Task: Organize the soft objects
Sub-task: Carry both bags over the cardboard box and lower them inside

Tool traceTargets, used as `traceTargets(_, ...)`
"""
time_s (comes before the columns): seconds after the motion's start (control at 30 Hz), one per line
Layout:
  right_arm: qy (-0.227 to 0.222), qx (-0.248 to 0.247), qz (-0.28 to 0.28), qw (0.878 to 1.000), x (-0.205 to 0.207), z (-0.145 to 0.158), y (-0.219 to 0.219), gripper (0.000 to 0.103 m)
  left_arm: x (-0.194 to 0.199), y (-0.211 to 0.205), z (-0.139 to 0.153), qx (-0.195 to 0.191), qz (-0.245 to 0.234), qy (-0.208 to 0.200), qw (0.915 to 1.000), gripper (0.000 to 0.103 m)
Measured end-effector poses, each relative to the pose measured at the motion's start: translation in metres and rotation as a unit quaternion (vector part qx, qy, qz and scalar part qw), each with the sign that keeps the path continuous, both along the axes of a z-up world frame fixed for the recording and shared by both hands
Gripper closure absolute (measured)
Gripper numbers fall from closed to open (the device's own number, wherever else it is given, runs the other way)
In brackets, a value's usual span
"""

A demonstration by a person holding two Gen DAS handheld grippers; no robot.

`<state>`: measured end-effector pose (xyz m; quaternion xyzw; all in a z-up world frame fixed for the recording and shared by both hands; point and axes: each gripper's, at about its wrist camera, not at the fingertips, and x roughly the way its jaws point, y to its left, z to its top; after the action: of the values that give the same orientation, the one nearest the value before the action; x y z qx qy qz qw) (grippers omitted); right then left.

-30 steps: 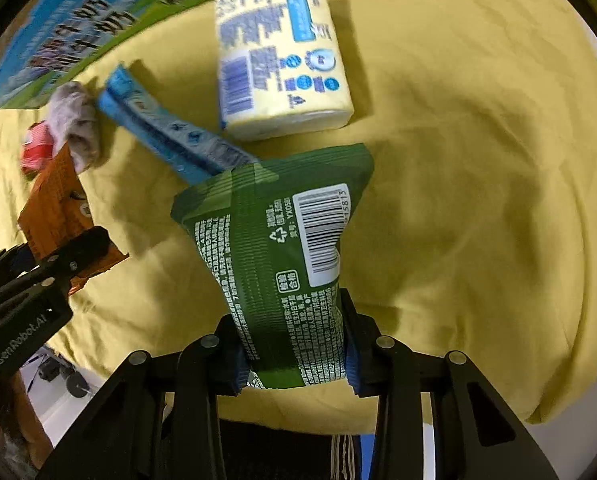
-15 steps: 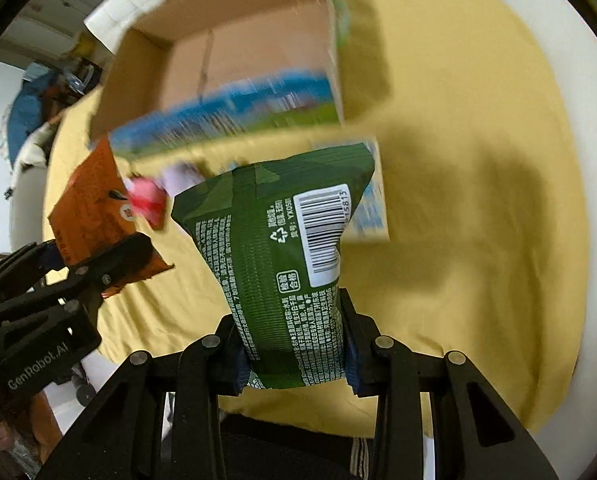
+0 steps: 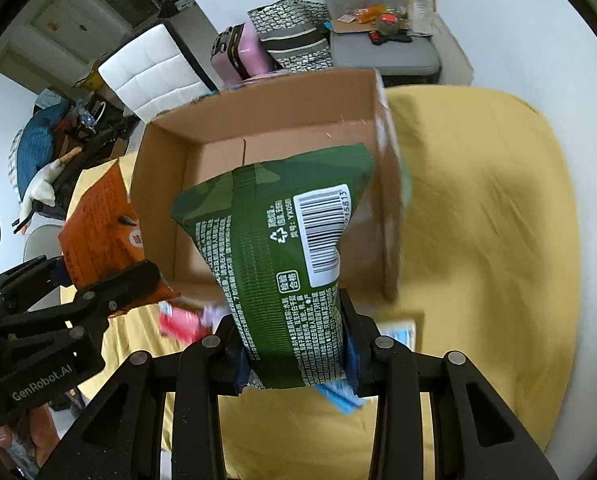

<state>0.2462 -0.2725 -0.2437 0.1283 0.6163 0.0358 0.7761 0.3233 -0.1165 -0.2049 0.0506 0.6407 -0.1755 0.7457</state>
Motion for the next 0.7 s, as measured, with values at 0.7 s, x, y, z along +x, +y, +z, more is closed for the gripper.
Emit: traceTargets(0.7,0.109,-0.036,0.027,0.993,0.182,-0.145,-0.001,0.065,0.145,-0.013,-0.15,-0.073,-0.049,0.168,0.9818,0.052)
